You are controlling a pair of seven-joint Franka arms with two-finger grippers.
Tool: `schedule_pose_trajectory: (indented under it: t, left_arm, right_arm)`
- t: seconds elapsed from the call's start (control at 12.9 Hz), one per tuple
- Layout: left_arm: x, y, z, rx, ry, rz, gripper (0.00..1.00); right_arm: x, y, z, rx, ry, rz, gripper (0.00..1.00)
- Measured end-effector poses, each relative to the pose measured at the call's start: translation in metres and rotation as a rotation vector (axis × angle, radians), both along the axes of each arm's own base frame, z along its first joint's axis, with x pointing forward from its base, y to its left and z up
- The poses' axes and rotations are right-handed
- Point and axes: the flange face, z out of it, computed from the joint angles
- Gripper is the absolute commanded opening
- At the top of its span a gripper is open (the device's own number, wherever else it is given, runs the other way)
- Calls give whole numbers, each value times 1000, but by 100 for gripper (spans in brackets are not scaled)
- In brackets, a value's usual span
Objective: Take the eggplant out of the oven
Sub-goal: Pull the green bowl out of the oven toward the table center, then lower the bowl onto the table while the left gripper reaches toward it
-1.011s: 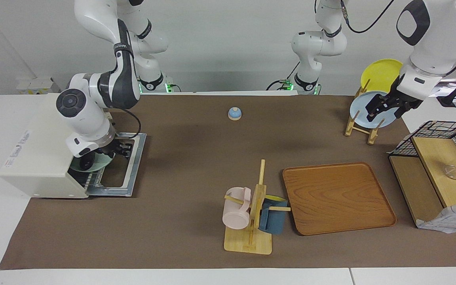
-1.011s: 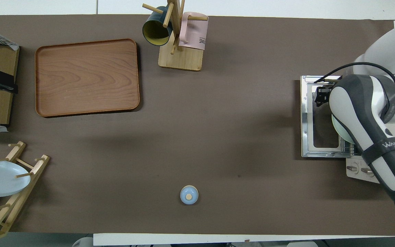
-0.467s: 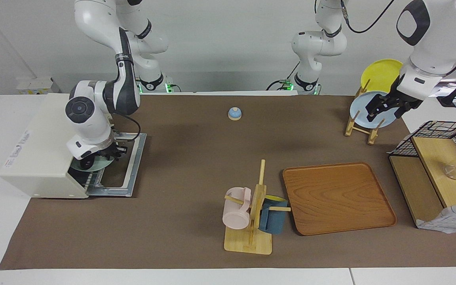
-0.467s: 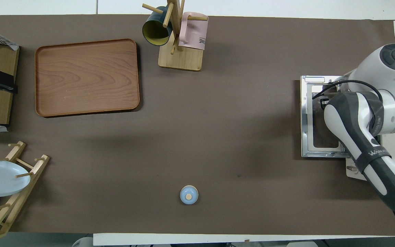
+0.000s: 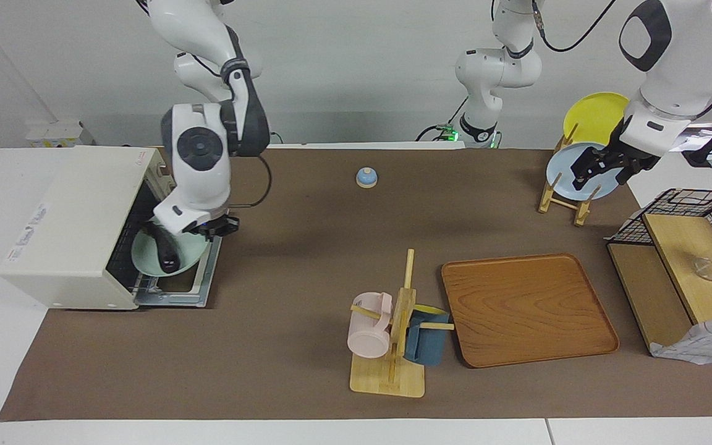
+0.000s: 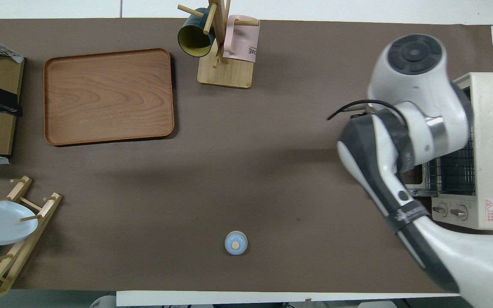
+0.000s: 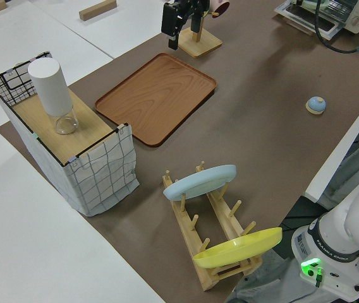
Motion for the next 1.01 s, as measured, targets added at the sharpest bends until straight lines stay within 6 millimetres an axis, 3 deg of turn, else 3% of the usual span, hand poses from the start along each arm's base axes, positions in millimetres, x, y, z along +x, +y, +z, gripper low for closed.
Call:
schedule_pose_trajectory:
  t: [0.16, 0.31, 0.47, 0.54, 0.7, 0.78, 0.86, 0.93, 1.01]
  left_arm:
    - [0, 0, 0, 0, 0, 0, 100]
    - [0, 0, 0, 0, 0, 0, 100]
    - [1, 8, -1, 0, 1, 17, 100]
    - [1, 18, -6, -1, -6, 33, 100]
    - [2, 26, -41, -13, -84, 47, 100]
    - [-3, 21, -76, -22, -110, 48, 100]
    - [-11, 9, -110, -27, -108, 39, 100]
    - [-17, -16, -144, -32, -103, 32, 100]
    - [-19, -52, -169, -43, -120, 46, 100]
  right_arm:
    - [-7, 108, -19, 36, -10, -87, 0]
    - [-13, 201, -51, 50, -41, -152, 1]
    - [-25, 268, -80, 73, -67, -205, 8]
    - [-29, 289, -92, 96, -85, -225, 23]
    - [-31, 310, -102, 145, -106, -265, 51]
    - [-26, 306, -94, 146, -107, -278, 60]
    - [-14, 294, -75, 158, -120, -286, 60]
    - [5, 271, -39, 185, -144, -274, 59]
    - [18, 238, -4, 184, -150, -255, 50]
